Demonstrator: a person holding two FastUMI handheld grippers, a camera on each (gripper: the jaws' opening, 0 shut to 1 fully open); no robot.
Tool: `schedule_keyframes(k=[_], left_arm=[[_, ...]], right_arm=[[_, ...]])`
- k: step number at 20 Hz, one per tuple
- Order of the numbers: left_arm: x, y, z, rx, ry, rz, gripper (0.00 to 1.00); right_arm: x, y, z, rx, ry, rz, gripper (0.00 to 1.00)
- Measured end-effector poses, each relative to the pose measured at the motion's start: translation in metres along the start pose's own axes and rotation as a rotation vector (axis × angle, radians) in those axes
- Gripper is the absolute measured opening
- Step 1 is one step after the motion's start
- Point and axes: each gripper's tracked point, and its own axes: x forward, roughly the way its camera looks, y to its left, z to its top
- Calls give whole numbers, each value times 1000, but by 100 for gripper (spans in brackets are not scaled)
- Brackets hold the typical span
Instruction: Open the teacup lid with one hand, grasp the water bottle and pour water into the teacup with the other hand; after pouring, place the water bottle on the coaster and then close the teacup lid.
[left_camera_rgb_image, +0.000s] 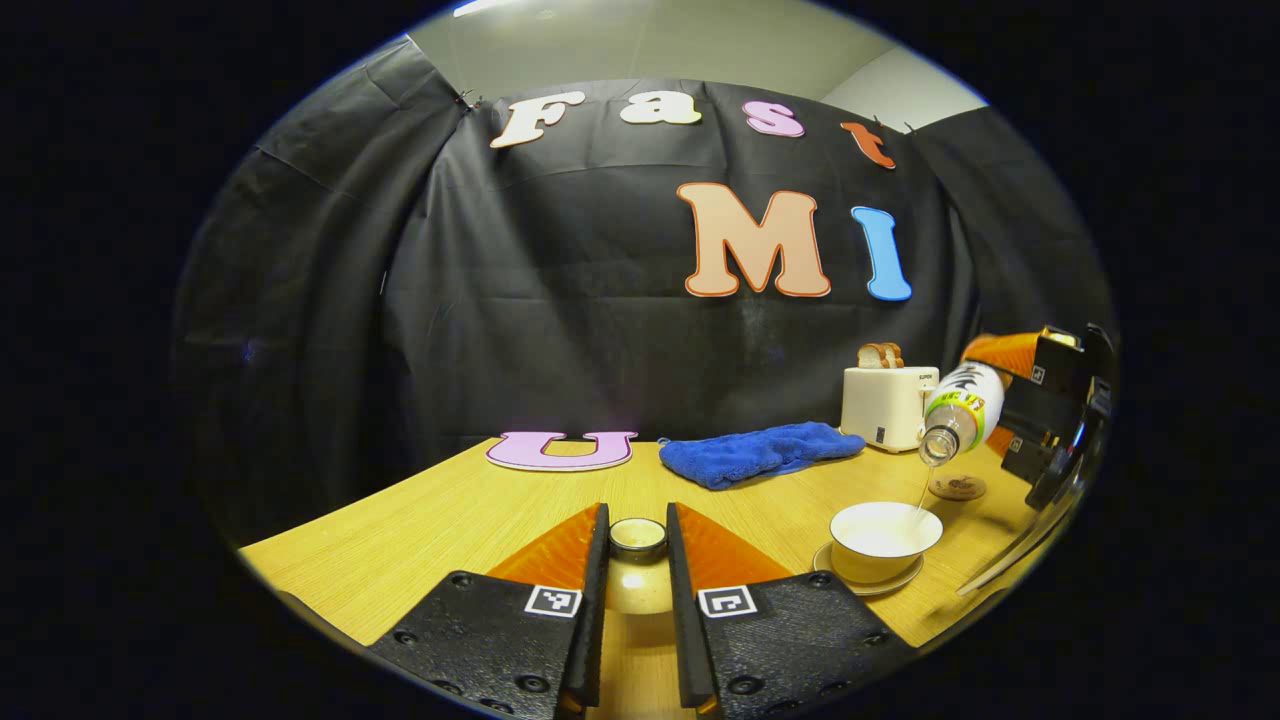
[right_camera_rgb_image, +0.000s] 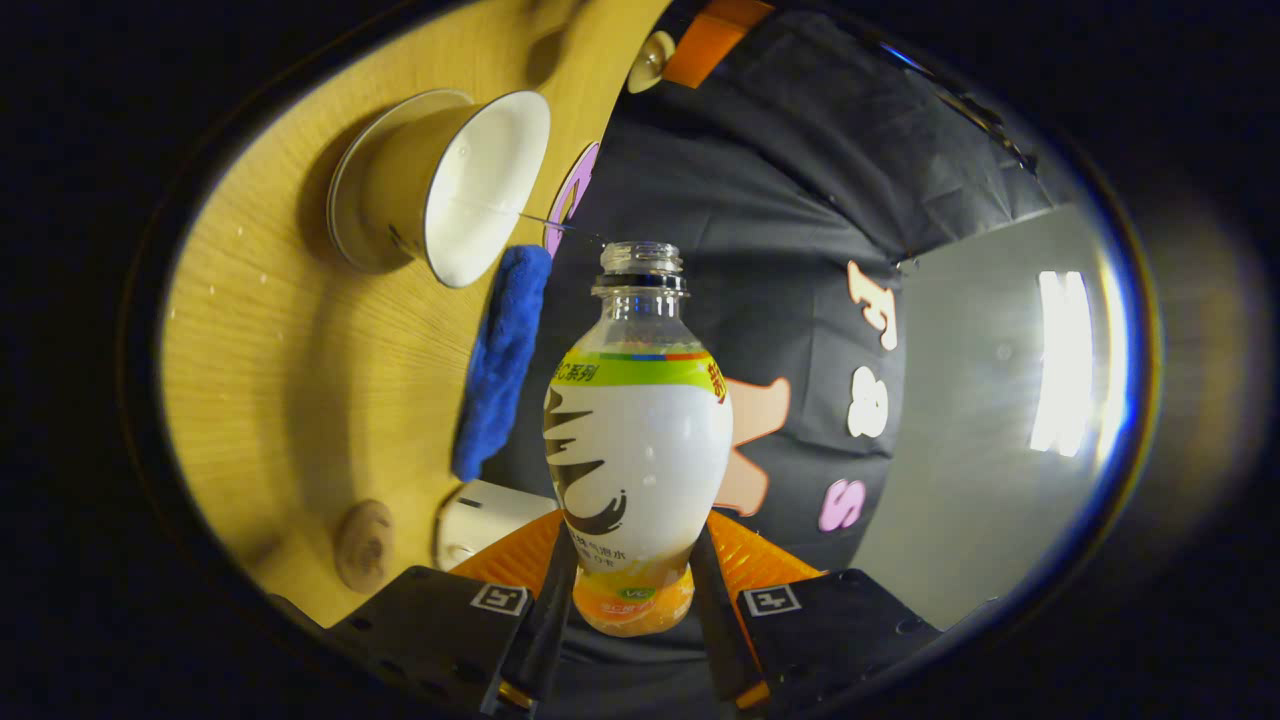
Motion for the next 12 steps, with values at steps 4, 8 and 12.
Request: schedule_keyframes(k=[4,8,12], left_arm=[[0,0,0,0,0,0,28],[0,0,0,0,0,0,28],[0,0,-1,0,0,0,28]], right_arm=[[-7,26,7,258,19,167,60],[-1,26,13,575,41,285,62],[-3,20,7,919,73,349,60]])
